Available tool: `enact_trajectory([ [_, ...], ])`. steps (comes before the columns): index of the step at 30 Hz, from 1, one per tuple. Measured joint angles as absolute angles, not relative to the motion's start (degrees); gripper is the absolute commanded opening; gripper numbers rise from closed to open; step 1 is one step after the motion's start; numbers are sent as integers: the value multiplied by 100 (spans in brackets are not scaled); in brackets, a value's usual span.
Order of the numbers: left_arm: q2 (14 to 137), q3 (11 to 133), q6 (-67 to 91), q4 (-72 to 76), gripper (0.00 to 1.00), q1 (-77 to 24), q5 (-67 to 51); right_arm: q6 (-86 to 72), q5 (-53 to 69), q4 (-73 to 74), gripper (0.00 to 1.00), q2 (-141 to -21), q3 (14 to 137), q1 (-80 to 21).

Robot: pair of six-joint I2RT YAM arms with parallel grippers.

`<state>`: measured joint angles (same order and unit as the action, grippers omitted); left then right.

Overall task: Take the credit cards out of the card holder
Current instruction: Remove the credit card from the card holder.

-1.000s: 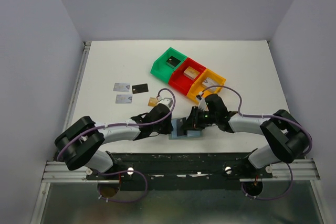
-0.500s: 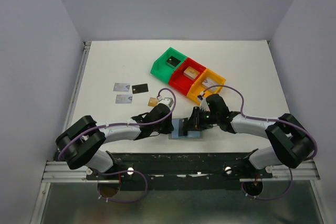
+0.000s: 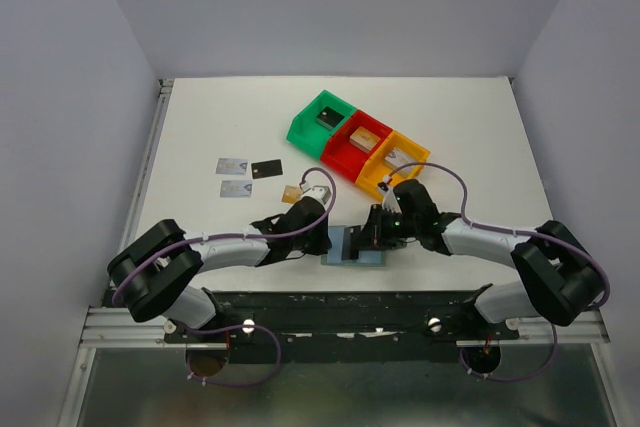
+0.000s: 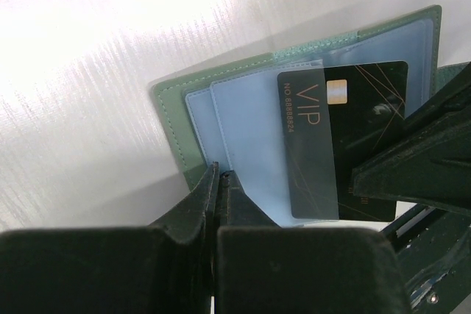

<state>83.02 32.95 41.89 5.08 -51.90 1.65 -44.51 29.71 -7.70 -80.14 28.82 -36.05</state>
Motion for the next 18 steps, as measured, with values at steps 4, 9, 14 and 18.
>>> enact_trajectory([
  [4,8305,3295,4189,506,0,-5190,167,-4392,2902,-637,14,-7915,2888,-3605],
  [9,8305,3295,4193,508,0,-5190,169,-4351,2816,-513,4,-7800,2888,-3605],
  [14,8305,3295,4204,506,0,-5190,172,-4318,2738,-340,0,-7754,2895,-3605],
  [18,8252,3297,4206,414,0,-5194,200,-4198,2571,64,0,-7603,3011,-3605],
])
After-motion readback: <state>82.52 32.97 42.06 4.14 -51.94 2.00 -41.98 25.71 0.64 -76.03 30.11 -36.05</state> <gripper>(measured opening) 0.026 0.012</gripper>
